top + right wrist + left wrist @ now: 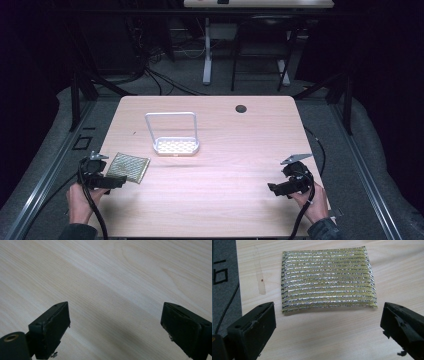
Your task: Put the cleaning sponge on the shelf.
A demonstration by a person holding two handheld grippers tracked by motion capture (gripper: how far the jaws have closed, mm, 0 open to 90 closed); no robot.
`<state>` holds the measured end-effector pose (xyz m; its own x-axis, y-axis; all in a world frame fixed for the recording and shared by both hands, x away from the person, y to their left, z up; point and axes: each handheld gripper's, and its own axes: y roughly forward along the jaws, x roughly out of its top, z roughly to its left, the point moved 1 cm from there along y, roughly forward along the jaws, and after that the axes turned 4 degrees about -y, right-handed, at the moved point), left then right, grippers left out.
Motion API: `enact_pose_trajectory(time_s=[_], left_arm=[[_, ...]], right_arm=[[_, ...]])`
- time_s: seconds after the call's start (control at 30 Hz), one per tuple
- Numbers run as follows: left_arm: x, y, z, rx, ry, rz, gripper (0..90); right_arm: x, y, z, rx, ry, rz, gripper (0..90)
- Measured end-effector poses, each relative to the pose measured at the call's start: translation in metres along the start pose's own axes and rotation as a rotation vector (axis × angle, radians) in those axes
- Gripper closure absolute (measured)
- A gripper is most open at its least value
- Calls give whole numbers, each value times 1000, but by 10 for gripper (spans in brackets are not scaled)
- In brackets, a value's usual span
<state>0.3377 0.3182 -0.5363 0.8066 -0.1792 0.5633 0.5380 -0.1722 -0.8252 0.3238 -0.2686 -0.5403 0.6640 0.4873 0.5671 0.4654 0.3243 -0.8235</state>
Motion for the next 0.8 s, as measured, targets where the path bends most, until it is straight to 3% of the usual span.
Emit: enact_pose_trajectory(time_s=[0.3,0.8], left_arm=[[6,2,-3,0,-17,-18,0],[20,22,-7,8,-55,-20,0]], right_arm=[[1,0,2,-3,-6,-3,80],[2,2,3,3,-15,6,74]])
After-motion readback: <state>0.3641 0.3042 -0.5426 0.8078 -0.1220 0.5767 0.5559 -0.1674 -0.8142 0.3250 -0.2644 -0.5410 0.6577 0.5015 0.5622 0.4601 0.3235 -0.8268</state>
